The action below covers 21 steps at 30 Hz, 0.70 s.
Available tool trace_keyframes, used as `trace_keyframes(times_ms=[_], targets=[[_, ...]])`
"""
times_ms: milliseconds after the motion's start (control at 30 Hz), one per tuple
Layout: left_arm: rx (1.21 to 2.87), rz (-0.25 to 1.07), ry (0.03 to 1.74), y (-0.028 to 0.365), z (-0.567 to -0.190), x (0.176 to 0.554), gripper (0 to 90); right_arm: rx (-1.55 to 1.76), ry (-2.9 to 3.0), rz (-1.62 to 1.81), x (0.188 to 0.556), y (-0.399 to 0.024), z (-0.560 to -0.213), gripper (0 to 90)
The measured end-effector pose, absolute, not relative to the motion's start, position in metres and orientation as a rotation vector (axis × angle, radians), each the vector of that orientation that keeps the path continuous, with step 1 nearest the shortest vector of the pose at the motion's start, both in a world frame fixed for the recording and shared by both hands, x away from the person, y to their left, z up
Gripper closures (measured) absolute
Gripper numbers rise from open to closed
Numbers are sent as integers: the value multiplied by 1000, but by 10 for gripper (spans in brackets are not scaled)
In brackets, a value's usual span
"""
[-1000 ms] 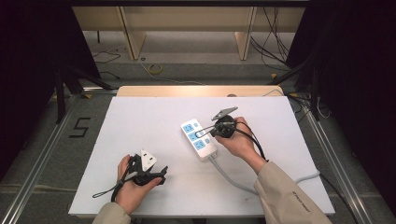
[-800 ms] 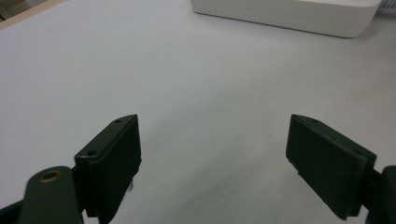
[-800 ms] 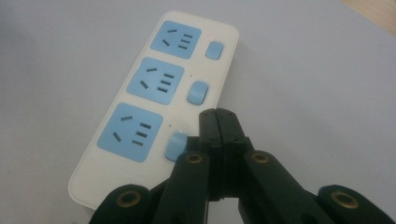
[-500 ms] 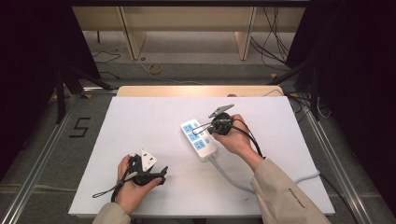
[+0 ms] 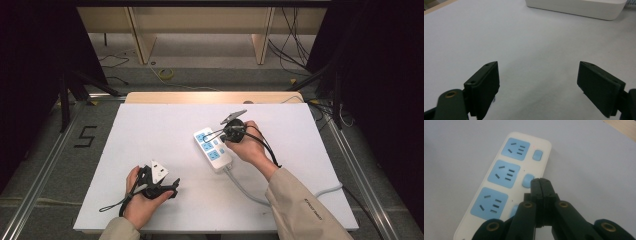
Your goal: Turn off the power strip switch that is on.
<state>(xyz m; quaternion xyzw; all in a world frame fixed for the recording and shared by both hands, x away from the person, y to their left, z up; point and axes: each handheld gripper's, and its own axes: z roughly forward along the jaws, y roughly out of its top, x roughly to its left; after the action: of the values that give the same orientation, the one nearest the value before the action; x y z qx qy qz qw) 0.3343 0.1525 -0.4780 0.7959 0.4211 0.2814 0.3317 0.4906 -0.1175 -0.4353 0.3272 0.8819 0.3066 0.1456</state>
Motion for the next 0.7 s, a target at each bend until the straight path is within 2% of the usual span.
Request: trace_keyframes(times_ms=[700], targets=[[2071, 736, 1105, 153, -478, 335, 178, 945, 2541, 871, 501, -106, -434, 900]])
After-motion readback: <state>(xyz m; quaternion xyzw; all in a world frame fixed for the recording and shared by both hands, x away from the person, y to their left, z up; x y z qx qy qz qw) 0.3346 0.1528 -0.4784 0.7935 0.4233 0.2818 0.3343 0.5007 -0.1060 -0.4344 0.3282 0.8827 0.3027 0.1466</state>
